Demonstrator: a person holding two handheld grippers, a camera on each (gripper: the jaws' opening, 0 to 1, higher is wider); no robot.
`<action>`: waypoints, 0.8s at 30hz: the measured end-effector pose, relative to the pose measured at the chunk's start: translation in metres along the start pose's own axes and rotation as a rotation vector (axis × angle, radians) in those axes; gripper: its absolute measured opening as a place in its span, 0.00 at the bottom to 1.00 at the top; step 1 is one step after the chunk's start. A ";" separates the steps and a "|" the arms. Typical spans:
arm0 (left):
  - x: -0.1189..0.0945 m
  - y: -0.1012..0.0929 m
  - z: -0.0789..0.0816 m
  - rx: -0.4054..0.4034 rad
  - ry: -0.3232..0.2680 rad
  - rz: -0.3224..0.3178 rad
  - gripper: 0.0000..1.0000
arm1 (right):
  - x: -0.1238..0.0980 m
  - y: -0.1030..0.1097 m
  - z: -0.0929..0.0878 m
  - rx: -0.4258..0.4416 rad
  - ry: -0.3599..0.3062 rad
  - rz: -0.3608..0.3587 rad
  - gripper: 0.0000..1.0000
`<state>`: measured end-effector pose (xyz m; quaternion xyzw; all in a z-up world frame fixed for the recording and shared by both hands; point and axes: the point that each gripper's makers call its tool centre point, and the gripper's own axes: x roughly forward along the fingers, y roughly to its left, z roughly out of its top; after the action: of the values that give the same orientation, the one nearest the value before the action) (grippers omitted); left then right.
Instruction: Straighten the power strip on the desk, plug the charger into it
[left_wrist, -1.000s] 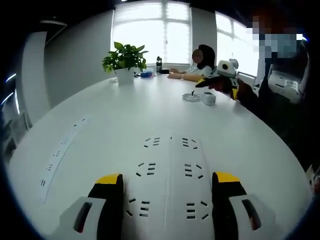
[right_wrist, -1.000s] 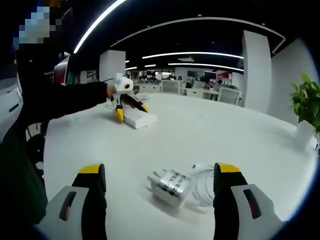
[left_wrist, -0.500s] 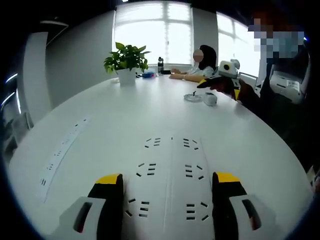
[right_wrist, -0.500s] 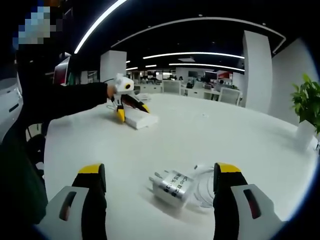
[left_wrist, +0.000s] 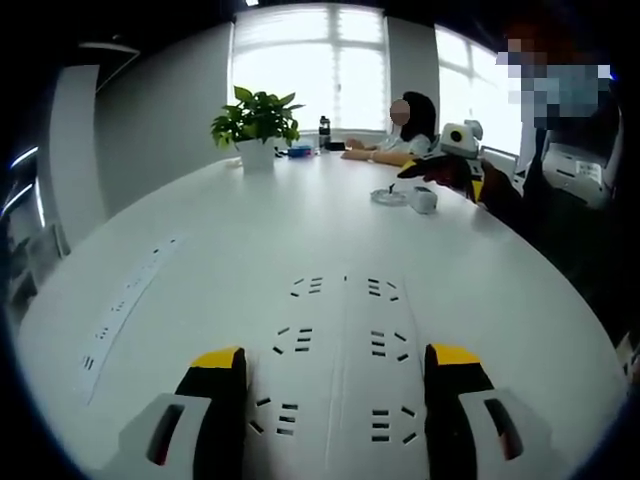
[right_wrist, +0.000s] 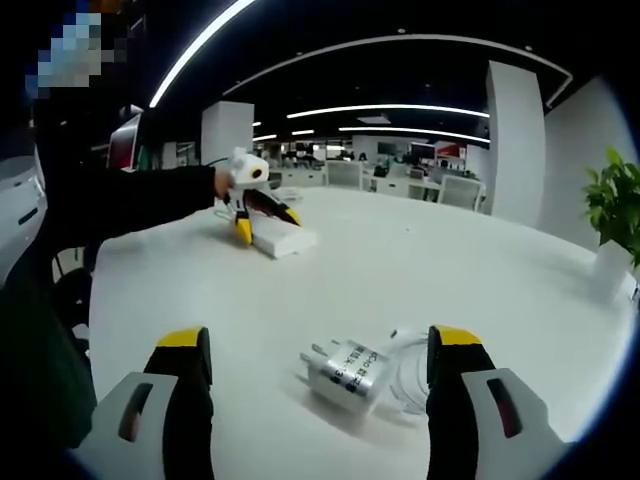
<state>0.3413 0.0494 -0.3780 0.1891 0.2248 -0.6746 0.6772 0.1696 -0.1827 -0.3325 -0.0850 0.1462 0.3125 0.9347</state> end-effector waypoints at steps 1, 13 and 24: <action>0.000 0.000 0.000 0.000 0.000 0.003 0.72 | 0.000 0.000 0.000 0.000 0.000 -0.001 0.88; 0.012 0.003 0.011 -0.016 -0.028 0.021 0.72 | -0.003 -0.002 -0.002 0.004 0.002 -0.007 0.88; 0.018 0.006 0.015 -0.030 -0.036 0.045 0.72 | -0.006 -0.003 -0.003 0.007 0.003 -0.012 0.88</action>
<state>0.3474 0.0265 -0.3758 0.1716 0.2185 -0.6589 0.6991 0.1665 -0.1894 -0.3333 -0.0831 0.1482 0.3065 0.9366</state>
